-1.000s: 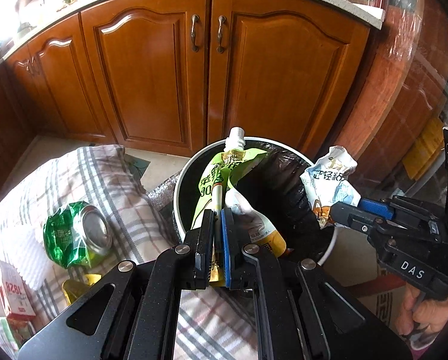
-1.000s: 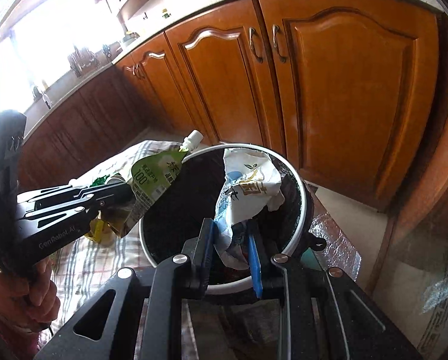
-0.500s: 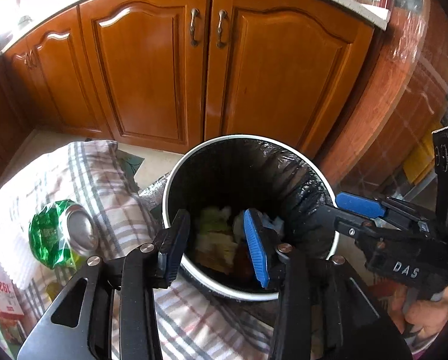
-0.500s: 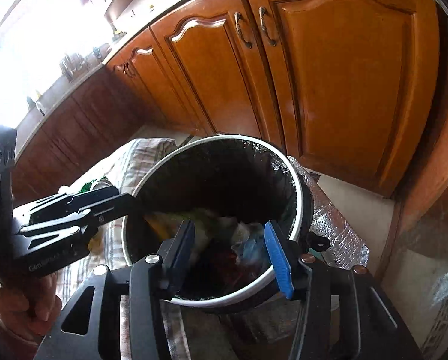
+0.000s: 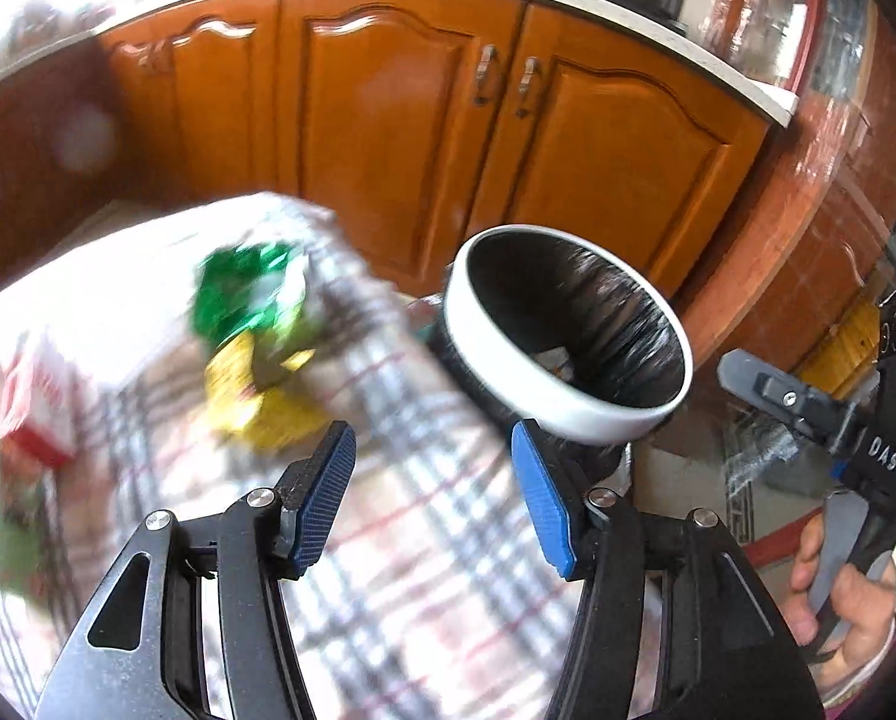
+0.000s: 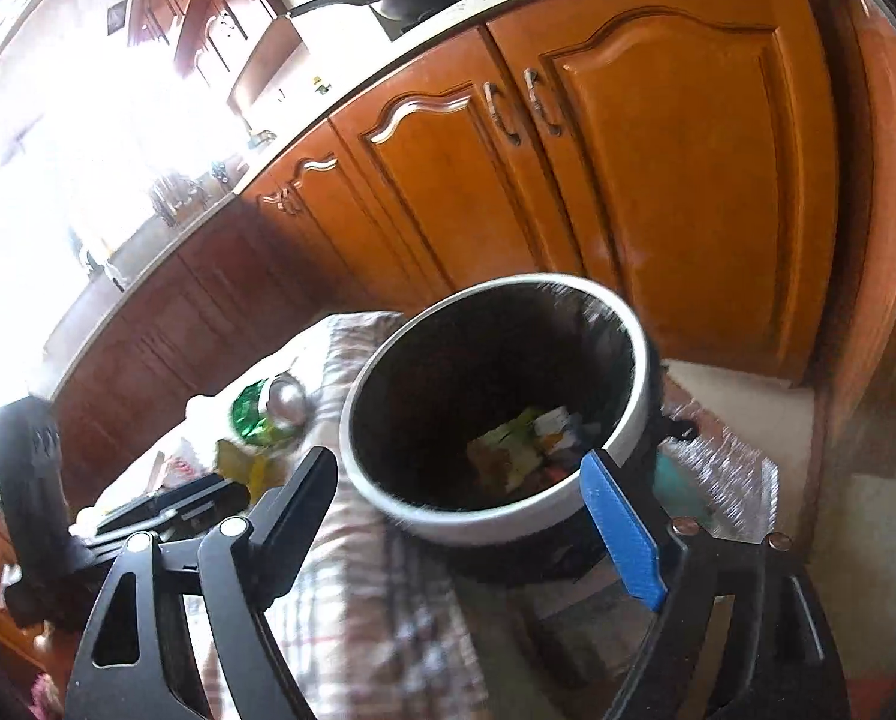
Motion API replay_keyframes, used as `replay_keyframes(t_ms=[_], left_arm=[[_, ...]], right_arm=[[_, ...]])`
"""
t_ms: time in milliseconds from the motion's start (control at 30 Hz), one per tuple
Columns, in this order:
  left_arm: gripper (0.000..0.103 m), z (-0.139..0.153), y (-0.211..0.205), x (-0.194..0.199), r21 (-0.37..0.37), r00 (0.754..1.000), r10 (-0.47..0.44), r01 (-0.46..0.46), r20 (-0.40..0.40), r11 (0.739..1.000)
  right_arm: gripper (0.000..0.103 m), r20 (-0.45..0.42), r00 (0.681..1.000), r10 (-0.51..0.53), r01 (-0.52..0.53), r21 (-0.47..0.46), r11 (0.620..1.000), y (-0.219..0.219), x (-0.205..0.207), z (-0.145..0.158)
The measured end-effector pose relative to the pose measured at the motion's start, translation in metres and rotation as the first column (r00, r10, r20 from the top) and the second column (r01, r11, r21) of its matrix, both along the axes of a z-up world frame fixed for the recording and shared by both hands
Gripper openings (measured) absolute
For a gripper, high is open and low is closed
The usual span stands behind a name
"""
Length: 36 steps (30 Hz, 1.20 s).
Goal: Collect trash
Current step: 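Move both open tools back over the table toward the remaining trash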
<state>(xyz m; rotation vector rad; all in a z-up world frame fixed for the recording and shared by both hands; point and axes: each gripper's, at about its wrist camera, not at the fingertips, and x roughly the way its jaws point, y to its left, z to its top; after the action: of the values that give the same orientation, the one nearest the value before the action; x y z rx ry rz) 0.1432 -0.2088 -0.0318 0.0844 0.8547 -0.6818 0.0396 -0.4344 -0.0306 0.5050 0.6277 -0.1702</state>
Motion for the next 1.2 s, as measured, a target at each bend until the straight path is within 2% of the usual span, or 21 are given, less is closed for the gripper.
replay_keyframes(t_ms=[300,433,867,967,1100,1200], left_arm=[[0.055,-0.006,0.081,-0.016,0.003,0.994,0.108,-0.108,0.032,0.994],[0.055,-0.011,0.115,-0.017,-0.005,0.987,0.158,-0.158,0.019,0.987],[0.055,-0.012,0.202,-0.011,-0.047,0.945,0.326,-0.325,0.014,0.944],[0.055,-0.01,0.217,-0.002,-0.05,0.934,0.357,-0.356,0.016,0.933],[0.062,-0.013,0.223,0.01,-0.009,0.926,0.377,-0.377,0.03,0.926],[0.063,-0.02,0.219,0.021,0.02,0.932,0.362,-0.363,0.014,0.932]], right_arm=[[0.087,-0.026,0.989,0.144,-0.143,0.024,0.989,0.067,0.012,-0.004],[0.087,-0.038,0.978,0.203,-0.202,0.014,0.979,0.096,0.022,-0.006],[0.087,-0.086,0.943,0.321,-0.325,-0.039,0.945,0.156,0.069,-0.009],[0.087,-0.092,0.941,0.327,-0.331,-0.04,0.943,0.159,0.081,-0.008],[0.087,-0.102,0.937,0.334,-0.341,-0.064,0.938,0.166,0.097,-0.009],[0.087,-0.114,0.936,0.332,-0.341,-0.074,0.937,0.167,0.11,-0.014]])
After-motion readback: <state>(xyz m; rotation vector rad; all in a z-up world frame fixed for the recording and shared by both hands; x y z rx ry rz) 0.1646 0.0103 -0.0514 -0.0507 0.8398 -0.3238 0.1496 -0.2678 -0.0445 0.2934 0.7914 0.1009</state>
